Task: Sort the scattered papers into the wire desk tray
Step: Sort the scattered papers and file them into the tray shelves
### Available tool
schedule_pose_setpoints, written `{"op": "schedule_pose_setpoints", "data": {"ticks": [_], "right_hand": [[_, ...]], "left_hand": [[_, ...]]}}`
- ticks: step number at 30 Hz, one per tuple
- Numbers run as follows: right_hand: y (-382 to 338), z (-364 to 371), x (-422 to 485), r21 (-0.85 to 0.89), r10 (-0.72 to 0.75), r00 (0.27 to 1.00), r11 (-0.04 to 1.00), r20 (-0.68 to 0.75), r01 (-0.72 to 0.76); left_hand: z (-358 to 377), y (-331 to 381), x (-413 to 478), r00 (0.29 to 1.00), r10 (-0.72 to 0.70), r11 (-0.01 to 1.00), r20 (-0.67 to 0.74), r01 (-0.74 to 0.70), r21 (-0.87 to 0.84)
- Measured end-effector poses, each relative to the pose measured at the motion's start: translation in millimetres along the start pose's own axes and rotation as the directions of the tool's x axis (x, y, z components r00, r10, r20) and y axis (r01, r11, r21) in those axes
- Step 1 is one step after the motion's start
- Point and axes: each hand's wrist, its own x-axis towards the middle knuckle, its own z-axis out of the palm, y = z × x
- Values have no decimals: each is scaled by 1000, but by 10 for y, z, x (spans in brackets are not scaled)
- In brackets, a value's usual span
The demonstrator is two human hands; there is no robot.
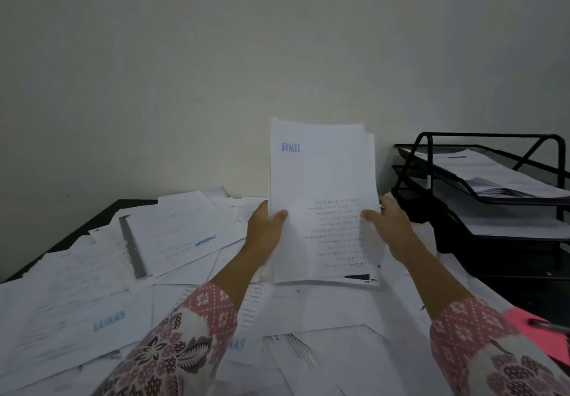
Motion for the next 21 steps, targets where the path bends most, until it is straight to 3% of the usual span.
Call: {"op": "schedule_pose_setpoints", "data": {"ticks": [4,7,9,11,15,17,21], "right_hand": [[0,138,12,-98,-39,998,995,-53,34],[-8,269,25,-124,-31,996,992,-84,21],[22,354,36,-139,16,996,990,-88,-28],[69,427,35,-143,80,993,985,-89,-92],[160,537,26,-144,183,981,971,-64,-191],[197,574,27,-139,214,975,966,-52,-219],[225,620,27,-161,228,972,959,-49,-233]], "left_hand": [[-156,-80,119,981,-192,981,32,193,-9],[-461,-276,203,977,-180,964,-111,198,177],[-746,-453,252,967,-104,869,-233,203,452],[-1046,-559,250,935,-98,696,-341,309,648],[-1496,-700,252,862,-174,421,-477,503,755],[-1648,-783,268,820,-206,385,-535,570,726],[-1794,-879,282,815,-240,363,-527,579,730]]}}
